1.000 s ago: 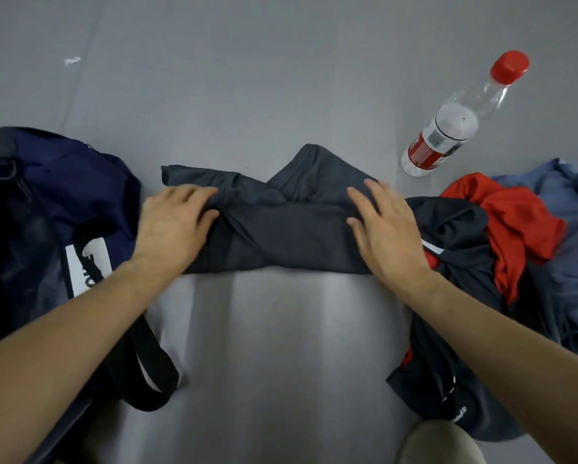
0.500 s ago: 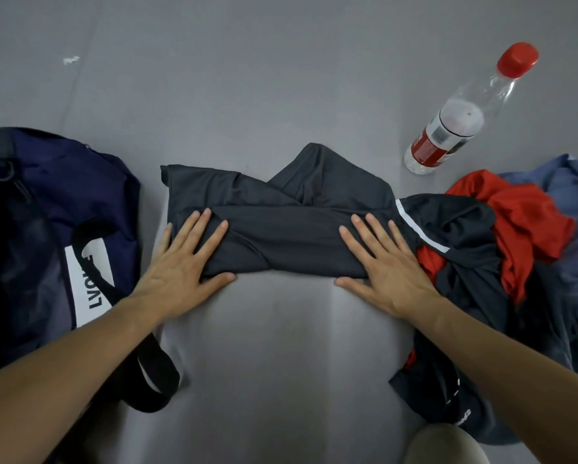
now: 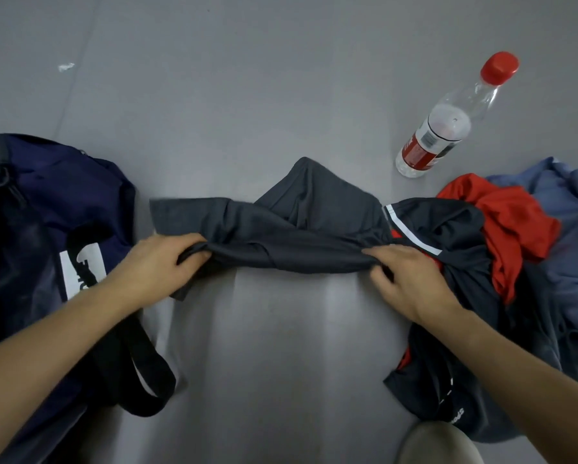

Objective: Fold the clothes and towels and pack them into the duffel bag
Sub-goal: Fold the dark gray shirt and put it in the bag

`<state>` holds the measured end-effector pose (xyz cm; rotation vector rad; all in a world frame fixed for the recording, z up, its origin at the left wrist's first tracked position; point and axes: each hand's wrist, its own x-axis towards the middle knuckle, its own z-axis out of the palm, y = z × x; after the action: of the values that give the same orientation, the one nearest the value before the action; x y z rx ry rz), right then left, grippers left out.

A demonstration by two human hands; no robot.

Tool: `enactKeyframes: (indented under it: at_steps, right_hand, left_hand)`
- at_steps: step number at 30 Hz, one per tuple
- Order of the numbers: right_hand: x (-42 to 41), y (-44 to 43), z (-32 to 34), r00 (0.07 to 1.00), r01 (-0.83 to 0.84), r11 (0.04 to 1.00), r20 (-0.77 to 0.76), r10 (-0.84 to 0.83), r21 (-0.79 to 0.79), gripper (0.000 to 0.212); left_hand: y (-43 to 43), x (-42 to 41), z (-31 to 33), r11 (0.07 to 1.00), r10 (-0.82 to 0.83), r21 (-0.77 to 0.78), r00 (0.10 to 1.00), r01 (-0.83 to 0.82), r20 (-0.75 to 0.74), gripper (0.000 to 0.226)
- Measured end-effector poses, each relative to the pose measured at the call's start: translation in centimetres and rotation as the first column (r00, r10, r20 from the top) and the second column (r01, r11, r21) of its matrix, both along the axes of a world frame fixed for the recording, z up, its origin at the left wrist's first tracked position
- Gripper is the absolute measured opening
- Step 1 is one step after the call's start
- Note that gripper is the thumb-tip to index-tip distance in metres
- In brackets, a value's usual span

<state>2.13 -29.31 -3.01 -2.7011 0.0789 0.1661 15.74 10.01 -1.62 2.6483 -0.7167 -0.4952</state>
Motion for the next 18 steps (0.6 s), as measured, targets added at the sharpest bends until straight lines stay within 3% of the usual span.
enactKeyframes:
  at_steps: [3,5,7,9,11,12,15,18]
  right_hand:
    - [1.7,-0.3,2.2,0.991,0.098,0.991,-0.097,-0.09,0.086,0.012]
    - [3.4,0.2,2.5,0.995,0.096,0.994,-0.044,-0.094,0.053,0.015]
    - [5.4,0.8,2.2,0.992,0.114,0.993,0.054,-0.112,-0.03,0.022]
    - [7.0,1.8,1.5,0.981,0.123,0.985,0.163,-0.103,-0.118,0.033]
    - [7.6,2.8,0.7,0.981,0.04,0.974,0.191,0.003,-0.221,0.046]
    - [7.4,3.1,0.1,0.989,-0.051,0.966,0.119,0.084,-0.252,0.052]
    - [5.4,3.4,-2.2,0.95,-0.287,0.91,-0.211,0.23,-0.298,0.074]
    - [4.2,3.2,-3.0,0.942,-0.287,0.906,-0.262,0.209,-0.311,0.079]
  left_hand:
    - [0.2,2.4,1.8,0.997,0.078,0.043,0.966,-0.069,-0.248,0.02]
    - [-0.1,4.0,2.1,0.986,0.121,0.137,0.965,-0.091,-0.232,0.027]
    - [-0.7,5.0,1.6,0.957,0.204,0.221,0.978,-0.189,-0.045,0.029]
    - [-1.6,4.7,0.7,0.957,0.196,0.158,0.941,-0.245,0.277,0.029]
    - [-3.3,3.0,-0.3,0.984,0.096,0.093,0.883,-0.155,0.46,0.035]
    - [-4.3,1.6,-1.1,0.991,0.061,0.077,0.881,-0.11,0.47,0.041]
    - [-6.0,-3.2,-4.2,0.977,0.113,0.147,0.963,-0.152,0.243,0.061]
    - [-5.2,-4.7,-6.7,0.967,0.171,0.176,0.981,-0.185,0.09,0.078]
